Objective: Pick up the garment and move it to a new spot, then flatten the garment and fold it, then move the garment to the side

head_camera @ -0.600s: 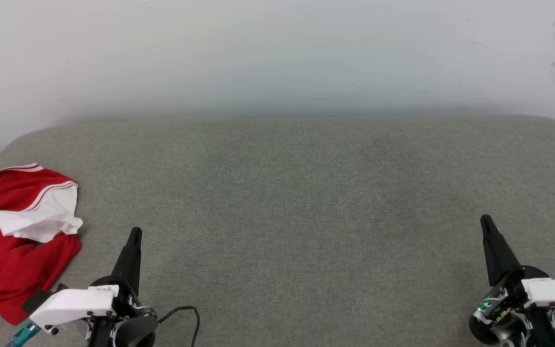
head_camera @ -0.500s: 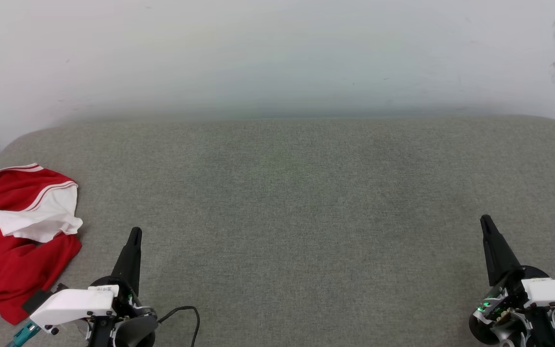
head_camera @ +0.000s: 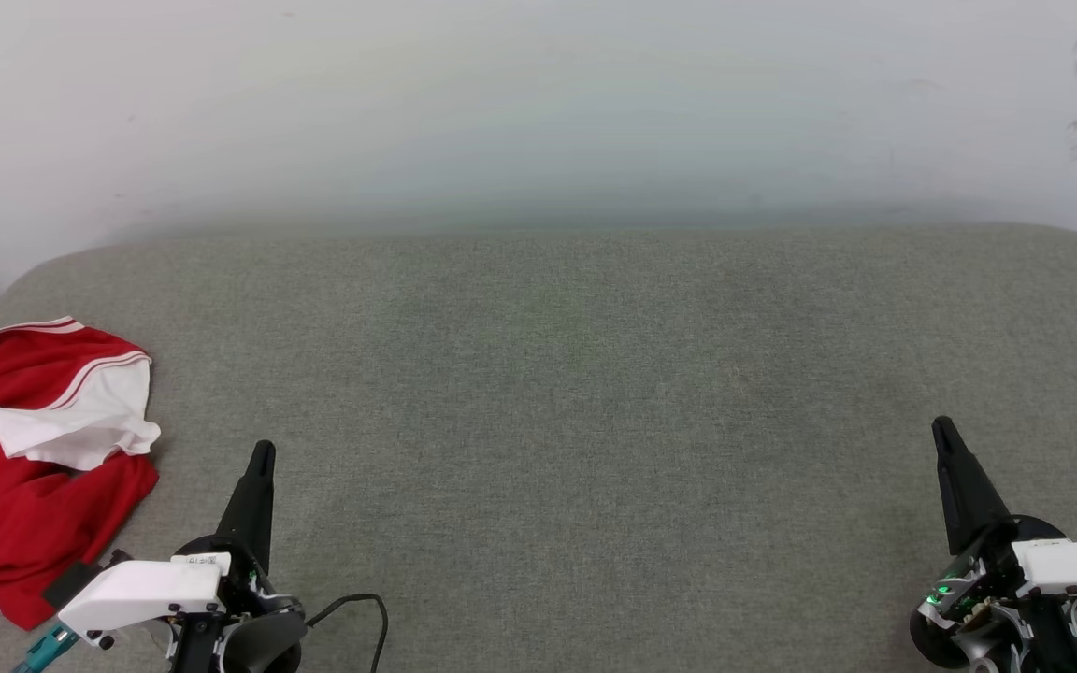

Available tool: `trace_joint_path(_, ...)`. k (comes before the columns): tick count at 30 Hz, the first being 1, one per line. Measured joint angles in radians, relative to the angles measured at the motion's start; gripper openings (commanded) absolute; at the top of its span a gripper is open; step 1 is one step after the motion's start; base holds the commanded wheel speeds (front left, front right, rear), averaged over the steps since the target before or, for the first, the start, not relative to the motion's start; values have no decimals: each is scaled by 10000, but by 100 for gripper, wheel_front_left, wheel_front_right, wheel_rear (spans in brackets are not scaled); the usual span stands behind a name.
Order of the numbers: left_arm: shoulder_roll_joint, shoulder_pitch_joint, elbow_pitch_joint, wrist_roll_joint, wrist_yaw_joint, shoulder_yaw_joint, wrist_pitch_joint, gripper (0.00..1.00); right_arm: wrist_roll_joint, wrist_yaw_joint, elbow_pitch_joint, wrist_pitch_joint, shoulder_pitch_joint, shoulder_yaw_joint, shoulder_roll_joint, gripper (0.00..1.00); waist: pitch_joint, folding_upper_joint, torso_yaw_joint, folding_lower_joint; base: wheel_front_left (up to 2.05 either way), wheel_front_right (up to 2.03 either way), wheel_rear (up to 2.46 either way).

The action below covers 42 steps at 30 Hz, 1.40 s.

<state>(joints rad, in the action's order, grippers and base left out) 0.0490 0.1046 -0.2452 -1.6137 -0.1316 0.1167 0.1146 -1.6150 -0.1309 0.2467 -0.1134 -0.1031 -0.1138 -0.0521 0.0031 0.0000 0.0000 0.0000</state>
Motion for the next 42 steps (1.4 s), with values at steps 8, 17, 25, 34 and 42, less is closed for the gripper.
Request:
trace_joint_path(8, 0, 0, 0, 0, 0, 0, 0, 0, 0, 0, 0, 0, 0, 0, 0, 0, 0, 0, 0, 0, 0, 0, 0)
trace_joint_path(17, 0, 0, 0, 0, 0, 0, 0, 0, 0, 0, 0, 0, 0, 0, 0, 0, 0, 0, 0, 0, 0, 0, 0)
trace_joint_path(25, 0, 0, 0, 0, 0, 0, 0, 0, 0, 0, 0, 0, 0, 0, 0, 0, 0, 0, 0, 0, 0, 0, 0)
trace_joint_path(34, -27, -232, -263, -2, 10, -36, -8, 100, -2, 2, 249, 0, 234, 10, 13, 100, 0, 0, 0, 0, 0, 0, 0)
trace_joint_path(42, -38, -337, -146, 138, 12, -552, -376, 100, 263, 2, 161, 372, 417, 77, 35, 100, 7, 0, -9, 0, 0, 0, 0)
